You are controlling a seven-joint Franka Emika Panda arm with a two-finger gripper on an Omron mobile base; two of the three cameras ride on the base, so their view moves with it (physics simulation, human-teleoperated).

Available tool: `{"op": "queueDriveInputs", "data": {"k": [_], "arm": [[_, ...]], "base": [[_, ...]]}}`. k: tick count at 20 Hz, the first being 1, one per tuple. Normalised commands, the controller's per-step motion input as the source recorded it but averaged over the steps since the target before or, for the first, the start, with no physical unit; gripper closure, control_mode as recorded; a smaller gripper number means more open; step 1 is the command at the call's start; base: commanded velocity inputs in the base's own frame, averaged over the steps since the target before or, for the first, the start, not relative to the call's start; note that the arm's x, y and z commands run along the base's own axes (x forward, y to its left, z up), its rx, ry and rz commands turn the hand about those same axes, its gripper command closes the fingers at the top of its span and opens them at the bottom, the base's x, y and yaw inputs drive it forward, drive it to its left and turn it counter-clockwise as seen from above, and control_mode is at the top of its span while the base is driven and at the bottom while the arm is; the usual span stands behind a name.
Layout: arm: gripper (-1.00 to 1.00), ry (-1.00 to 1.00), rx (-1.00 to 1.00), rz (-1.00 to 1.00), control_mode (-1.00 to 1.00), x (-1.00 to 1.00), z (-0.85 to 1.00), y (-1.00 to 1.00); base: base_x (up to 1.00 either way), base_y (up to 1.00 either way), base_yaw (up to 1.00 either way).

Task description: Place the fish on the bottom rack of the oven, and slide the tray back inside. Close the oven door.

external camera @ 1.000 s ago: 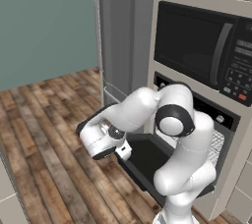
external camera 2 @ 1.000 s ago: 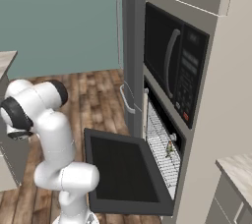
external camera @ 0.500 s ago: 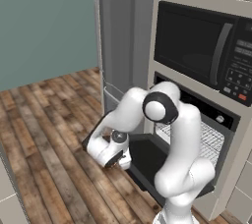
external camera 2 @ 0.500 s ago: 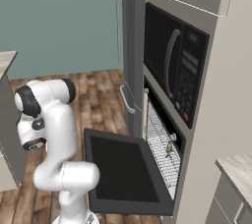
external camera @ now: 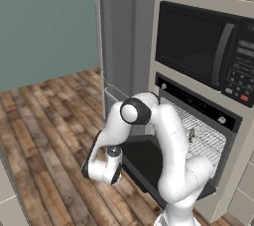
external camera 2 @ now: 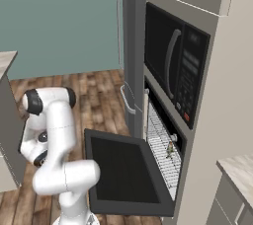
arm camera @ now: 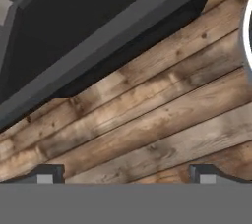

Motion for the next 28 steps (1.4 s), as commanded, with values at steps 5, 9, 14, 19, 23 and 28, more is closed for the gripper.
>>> {"op": "queueDriveInputs", "data": {"k": [5, 9, 14, 19, 23, 28], "arm": [[-1.0, -0.03, -0.13, -0.01, -1.0, 0.49, -0.96, 0.42], [-1.0, -0.06, -0.3, 0.0, -1.0, 0.52, -1.0, 0.17], [-1.0, -0.08, -0.36, 0.0, -1.0, 0.67, -0.94, 0.13], [-1.0, -0.04, -0.35, 0.0, -1.0, 0.64, -0.63, -0.07], [-1.0, 0.0, -0.38, -0.04, -1.0, 0.63, -0.48, -0.18], [-1.0, -0.01, -0.36, -0.07, -1.0, 0.46, -0.14, -0.35]], "base": [[0.0, 0.0, 0.0], [0.0, 0.0, 0.0], [0.0, 0.0, 0.0], [0.0, 0.0, 0.0], [0.0, 0.0, 0.0], [0.0, 0.0, 0.0]]}}
